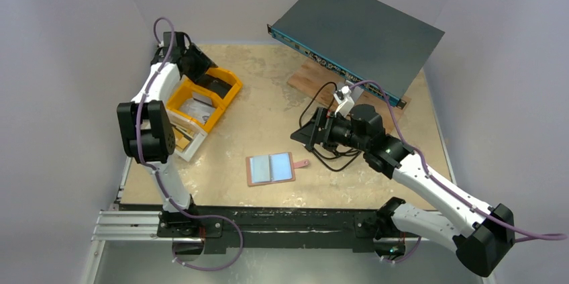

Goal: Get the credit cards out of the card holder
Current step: Place the credit card in the storage box, then remove the credit card from the card holder.

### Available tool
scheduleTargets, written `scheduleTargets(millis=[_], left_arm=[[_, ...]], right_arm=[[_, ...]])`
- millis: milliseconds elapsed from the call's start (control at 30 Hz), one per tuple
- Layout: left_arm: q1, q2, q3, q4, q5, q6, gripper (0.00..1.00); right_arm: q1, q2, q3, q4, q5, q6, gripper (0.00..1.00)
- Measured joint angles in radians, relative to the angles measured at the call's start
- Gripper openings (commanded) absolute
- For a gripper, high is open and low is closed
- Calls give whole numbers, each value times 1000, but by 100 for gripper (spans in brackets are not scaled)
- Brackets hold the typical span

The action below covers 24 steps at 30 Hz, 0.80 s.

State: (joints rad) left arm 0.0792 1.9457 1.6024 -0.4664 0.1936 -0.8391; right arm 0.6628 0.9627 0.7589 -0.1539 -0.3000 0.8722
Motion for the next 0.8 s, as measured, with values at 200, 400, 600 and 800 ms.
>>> scheduleTargets(millis=[200,400,600,800], left_arm=[[-3,-108,-44,-11,30,16,55],[-32,-249,-138,-25,52,21,55],[-168,-397,-246,-68,53,37,59],[-328,-574,-382,-124,58,51,60]], right_arm=[[1,16,0,-1,22,-13,99],[4,20,0,-8,52,-25,99],[5,40,0,-5,83,-35,99],[5,106,0,4,100,-54,99]])
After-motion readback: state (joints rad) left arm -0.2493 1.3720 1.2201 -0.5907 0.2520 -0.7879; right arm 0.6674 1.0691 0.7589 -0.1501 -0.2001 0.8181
